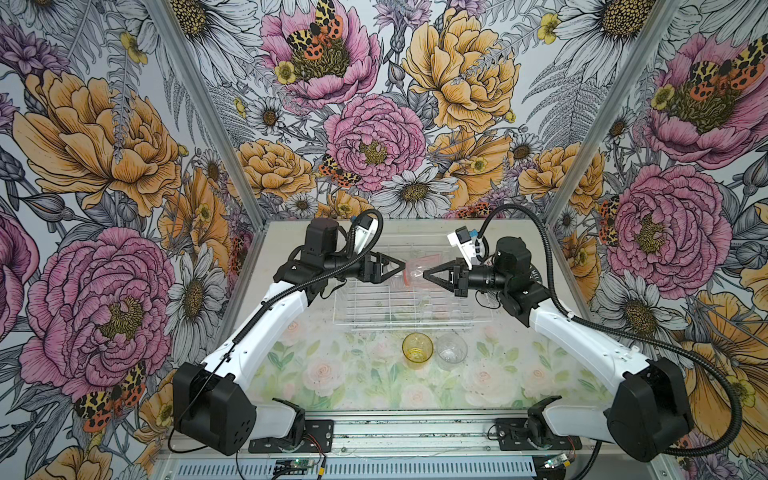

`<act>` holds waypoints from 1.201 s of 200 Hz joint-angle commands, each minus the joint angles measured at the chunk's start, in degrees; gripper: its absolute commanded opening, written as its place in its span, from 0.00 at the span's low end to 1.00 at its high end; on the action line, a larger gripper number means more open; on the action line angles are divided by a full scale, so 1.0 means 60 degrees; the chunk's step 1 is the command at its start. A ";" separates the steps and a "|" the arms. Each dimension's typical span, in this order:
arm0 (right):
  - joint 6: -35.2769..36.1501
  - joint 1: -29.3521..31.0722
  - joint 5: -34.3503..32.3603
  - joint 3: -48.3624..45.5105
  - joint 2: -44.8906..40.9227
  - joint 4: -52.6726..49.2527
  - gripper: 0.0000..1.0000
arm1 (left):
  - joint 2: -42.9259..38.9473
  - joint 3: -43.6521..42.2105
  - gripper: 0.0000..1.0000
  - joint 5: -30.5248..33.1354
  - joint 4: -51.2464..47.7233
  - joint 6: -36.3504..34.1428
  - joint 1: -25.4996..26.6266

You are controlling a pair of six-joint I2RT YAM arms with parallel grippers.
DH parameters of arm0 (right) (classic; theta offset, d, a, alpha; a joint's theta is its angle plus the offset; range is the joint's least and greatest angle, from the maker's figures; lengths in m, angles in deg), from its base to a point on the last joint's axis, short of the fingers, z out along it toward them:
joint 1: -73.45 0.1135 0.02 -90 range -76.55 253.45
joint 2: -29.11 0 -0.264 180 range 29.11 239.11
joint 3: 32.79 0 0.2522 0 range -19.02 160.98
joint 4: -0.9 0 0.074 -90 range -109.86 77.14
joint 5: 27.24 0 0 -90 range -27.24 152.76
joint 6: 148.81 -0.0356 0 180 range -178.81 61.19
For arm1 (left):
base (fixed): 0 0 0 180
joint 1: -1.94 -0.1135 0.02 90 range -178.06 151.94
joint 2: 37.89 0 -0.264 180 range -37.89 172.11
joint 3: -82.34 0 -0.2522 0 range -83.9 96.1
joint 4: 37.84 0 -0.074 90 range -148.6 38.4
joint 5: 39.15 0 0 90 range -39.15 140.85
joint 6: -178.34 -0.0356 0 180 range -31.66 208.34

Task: Unload the mixed dishes from the dish rack
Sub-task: 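Close the right gripper on the pink glass held by the left gripper, then carry the pink glass toward the robot with the right gripper while the left releases, then lower the pink glass toward the table beside the yellow glass with the right gripper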

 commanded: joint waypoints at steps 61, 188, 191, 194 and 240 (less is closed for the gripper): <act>0.3976 0.3920 -0.5800 0.2430 0.0132 -0.6326 0.00 | -0.0909 -0.0133 0.86 0.2686 -0.0856 0.0393 -0.0924; 0.5361 0.7054 -0.8838 0.4959 0.4314 -0.8967 0.00 | -0.1493 -0.0327 0.88 0.6112 -0.2799 0.0039 -0.1385; 0.5404 0.7083 -0.8885 0.5033 0.4422 -0.9046 0.00 | -0.1504 -0.0336 0.88 0.6094 -0.2802 0.0026 -0.1403; 0.5435 0.7094 -0.8917 0.5101 0.4516 -0.9128 0.00 | -0.1518 -0.0335 0.88 0.6077 -0.2796 0.0010 -0.1415; 0.5827 0.7187 -0.9133 0.5868 0.5688 -0.9925 0.00 | -0.1783 -0.0525 0.88 0.5848 -0.2781 -0.0105 -0.1785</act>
